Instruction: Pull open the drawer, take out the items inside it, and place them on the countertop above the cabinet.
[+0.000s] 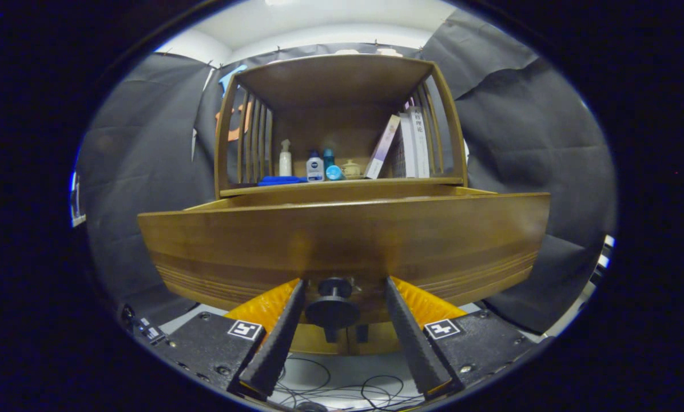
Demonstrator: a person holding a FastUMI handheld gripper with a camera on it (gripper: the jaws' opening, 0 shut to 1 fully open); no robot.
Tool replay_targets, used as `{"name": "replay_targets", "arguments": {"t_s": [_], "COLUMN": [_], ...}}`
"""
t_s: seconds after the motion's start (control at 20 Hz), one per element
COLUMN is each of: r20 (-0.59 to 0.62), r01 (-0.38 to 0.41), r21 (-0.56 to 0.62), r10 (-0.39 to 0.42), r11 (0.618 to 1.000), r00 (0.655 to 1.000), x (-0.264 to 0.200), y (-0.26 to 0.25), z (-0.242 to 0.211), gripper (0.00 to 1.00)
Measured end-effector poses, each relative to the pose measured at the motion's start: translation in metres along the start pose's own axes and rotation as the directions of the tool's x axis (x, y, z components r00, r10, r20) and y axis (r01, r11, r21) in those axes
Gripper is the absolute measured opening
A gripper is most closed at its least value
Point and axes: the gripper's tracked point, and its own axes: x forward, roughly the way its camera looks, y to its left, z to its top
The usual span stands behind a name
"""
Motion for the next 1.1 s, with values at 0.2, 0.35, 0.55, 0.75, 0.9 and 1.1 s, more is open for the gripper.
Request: {"name": "replay_targets", "arguments": {"t_s": [0.2, 0.35, 0.55, 0.75, 0.9, 1.1], "r20": [0.009, 0.006, 0.002, -0.014, -0.030, -0.037], "r01": [0.001, -0.016, -0.015, -0.013, -0.011, -0.011], "r21": [-0.003, -0.004, -0.007, -0.025, -0.040, -0.068], "r10": [-0.001, 0.016, 0.015, 0.013, 0.010, 0.009], "r11": [1.000, 1.000, 1.000, 1.000, 0.999, 0.998], "r00": [1.000, 1.000, 1.000, 1.000, 0.999, 0.999], "x": [0.002, 0.002, 0.007, 0.009, 0.010, 0.008], "y": [0.002, 0.006, 0.004, 0.003, 0.001, -0.001], "z": [0.002, 0.004, 0.006, 0.006, 0.009, 0.016], "gripper": [0.90, 0.88, 0.88, 0.88, 0.89, 0.90]}}
